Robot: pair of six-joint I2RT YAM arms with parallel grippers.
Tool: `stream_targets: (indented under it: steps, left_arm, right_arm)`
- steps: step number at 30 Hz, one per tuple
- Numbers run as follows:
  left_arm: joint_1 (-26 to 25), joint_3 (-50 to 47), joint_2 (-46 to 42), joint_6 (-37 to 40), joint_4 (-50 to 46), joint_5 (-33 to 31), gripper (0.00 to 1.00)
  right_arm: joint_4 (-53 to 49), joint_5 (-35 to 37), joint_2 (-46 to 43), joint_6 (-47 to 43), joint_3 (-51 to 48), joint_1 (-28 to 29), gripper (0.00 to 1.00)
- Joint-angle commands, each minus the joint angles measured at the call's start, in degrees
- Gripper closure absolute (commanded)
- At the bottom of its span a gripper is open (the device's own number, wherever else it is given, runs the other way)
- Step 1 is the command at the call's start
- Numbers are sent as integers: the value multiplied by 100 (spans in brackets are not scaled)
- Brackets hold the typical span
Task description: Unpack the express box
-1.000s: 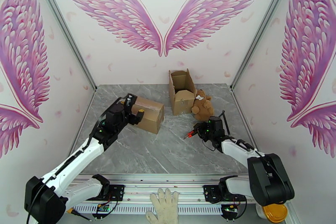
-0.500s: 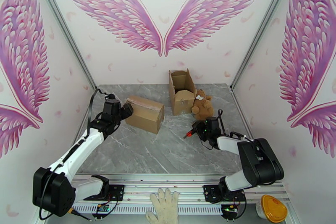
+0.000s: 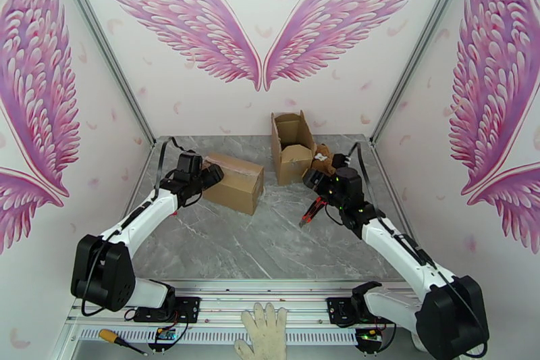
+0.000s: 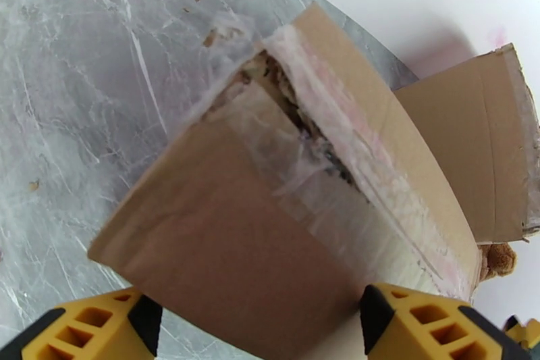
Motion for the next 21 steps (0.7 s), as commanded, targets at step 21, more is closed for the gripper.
stream_targets:
  steps: [21]
  left_arm:
    - [269,1345,893,1262,-986,1034,22]
  right_arm:
    - [-3522,-492,5096,-2466,6111,1473,21]
